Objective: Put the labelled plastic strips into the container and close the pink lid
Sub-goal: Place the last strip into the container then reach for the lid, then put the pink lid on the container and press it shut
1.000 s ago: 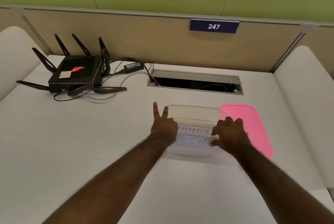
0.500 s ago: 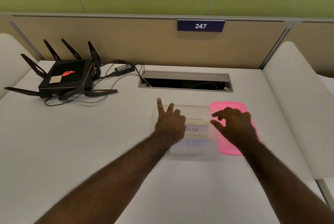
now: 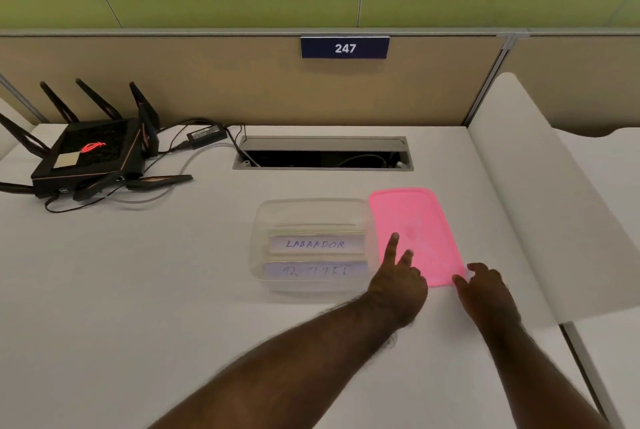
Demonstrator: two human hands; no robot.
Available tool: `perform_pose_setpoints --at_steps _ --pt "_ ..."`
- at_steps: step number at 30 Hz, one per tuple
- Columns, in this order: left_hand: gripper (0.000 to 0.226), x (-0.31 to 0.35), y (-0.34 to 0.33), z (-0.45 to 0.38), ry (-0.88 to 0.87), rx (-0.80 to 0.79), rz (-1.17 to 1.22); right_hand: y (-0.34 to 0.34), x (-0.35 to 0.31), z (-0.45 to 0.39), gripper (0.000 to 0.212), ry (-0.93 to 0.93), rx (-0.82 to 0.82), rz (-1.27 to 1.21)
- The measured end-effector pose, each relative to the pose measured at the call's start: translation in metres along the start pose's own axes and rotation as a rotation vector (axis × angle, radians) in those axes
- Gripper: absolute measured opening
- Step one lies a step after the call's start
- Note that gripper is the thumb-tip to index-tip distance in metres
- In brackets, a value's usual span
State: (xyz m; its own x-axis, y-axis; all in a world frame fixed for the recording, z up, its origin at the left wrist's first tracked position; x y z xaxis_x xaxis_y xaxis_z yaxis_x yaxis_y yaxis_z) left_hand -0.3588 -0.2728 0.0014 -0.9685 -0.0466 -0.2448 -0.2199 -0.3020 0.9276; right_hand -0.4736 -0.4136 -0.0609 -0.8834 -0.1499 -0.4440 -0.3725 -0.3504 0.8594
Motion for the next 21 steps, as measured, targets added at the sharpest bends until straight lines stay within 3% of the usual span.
perform_pose_setpoints --at_steps 5,13,17,21 --pt "0.021 0.014 -0.010 -0.004 -0.016 -0.073 -0.019 -0.002 0.003 -0.002 0.036 -0.010 0.025 -0.081" --pt "0.020 0.008 -0.016 -0.016 0.036 0.062 0.098 0.014 0.000 -0.008 0.030 -0.105 -0.120 -0.111" --pt "0.022 0.005 -0.007 -0.018 0.019 0.128 0.184 0.048 -0.018 0.000 0.030 -0.057 -0.054 -0.117" --pt "0.017 -0.003 0.009 -0.019 0.022 0.296 0.403 0.087 -0.040 0.012 0.029 0.045 0.012 -0.177"
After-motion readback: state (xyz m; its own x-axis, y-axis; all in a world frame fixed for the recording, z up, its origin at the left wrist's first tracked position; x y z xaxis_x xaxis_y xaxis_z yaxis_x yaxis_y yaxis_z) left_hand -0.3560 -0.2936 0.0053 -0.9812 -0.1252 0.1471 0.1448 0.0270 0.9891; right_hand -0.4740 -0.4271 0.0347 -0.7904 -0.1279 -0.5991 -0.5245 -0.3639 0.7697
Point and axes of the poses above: each hand's wrist, its own z-axis away from the middle knuckle, its own y-axis out of the back of the hand, x = y × z, the point moved 6 cm from there along -z, towards the middle knuckle, and after that the axes turned 4 degrees about -z, right-handed, at the moved point
